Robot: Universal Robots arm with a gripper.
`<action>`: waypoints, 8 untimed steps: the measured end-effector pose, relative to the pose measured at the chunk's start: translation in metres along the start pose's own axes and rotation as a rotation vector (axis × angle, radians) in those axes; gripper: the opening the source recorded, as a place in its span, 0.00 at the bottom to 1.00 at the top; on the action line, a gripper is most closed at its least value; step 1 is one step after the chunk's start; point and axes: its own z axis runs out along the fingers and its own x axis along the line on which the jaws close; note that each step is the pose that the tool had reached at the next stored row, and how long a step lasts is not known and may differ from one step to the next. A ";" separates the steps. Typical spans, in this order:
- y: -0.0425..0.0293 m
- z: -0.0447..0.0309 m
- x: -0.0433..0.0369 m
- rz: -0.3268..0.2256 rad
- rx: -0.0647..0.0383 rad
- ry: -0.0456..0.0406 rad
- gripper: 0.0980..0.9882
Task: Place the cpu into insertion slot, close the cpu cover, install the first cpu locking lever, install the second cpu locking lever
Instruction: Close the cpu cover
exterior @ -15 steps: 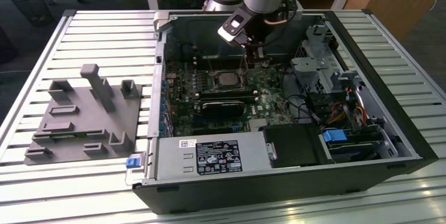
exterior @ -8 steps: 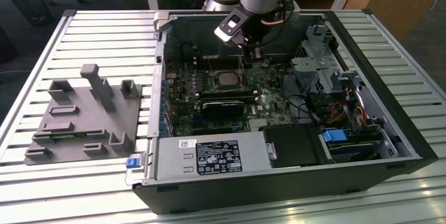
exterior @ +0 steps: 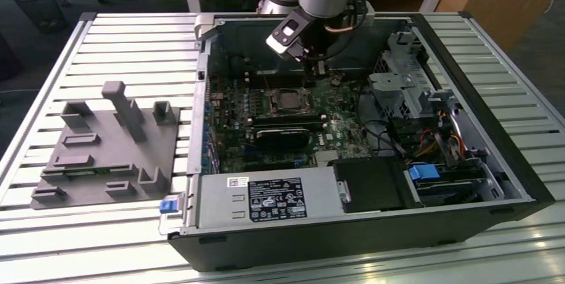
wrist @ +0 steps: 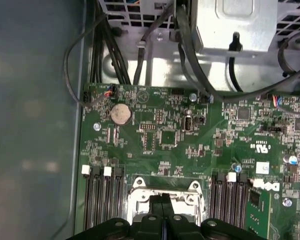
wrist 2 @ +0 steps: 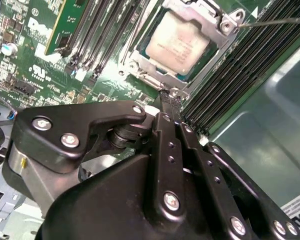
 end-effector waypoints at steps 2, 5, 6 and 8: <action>-0.0028 0.0005 0.0001 0.000 0.000 0.0000 0.01; -0.0081 0.0019 0.0003 0.000 0.000 -0.0001 0.01; -0.0100 0.0030 0.0003 0.000 0.000 0.0000 0.01; -0.0129 0.0062 0.0002 0.000 0.000 0.0000 0.01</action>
